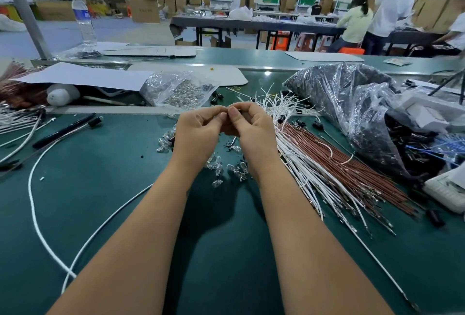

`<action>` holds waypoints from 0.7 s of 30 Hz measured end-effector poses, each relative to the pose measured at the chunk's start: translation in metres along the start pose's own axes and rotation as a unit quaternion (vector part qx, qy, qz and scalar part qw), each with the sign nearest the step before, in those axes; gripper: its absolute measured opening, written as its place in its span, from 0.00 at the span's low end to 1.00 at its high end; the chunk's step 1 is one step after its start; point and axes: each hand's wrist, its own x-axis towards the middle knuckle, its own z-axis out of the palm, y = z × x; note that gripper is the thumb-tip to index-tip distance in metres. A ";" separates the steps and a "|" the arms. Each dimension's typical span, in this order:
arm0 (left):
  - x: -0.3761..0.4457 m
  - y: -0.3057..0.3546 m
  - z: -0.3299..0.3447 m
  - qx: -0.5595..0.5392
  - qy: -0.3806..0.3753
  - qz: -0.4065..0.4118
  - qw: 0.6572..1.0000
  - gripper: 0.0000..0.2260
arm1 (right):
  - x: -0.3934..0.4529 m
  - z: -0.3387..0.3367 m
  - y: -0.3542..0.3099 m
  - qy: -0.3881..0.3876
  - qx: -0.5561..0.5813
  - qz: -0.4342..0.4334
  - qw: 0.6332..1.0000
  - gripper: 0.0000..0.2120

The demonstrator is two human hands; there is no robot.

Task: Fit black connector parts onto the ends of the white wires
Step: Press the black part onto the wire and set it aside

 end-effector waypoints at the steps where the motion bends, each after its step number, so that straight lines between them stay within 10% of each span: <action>1: 0.000 -0.001 0.001 -0.003 0.008 -0.010 1.000 0.14 | 0.000 -0.001 -0.001 0.009 -0.001 0.001 1.000 0.05; 5: 0.000 -0.008 0.000 0.080 0.049 -0.018 0.995 0.09 | 0.000 -0.017 -0.007 0.098 -0.158 -0.006 0.982 0.11; 10: 0.001 -0.018 -0.015 0.088 0.054 -0.035 0.994 0.04 | 0.005 -0.059 -0.018 0.303 -0.478 -0.030 0.824 0.10; 15: 0.001 -0.021 -0.018 0.112 0.051 -0.038 0.992 0.04 | 0.001 -0.077 -0.014 0.265 -0.618 0.142 0.726 0.10; 21: 0.001 -0.023 -0.017 0.142 0.035 -0.020 0.989 0.03 | 0.001 -0.079 -0.012 0.253 -0.618 0.177 0.723 0.11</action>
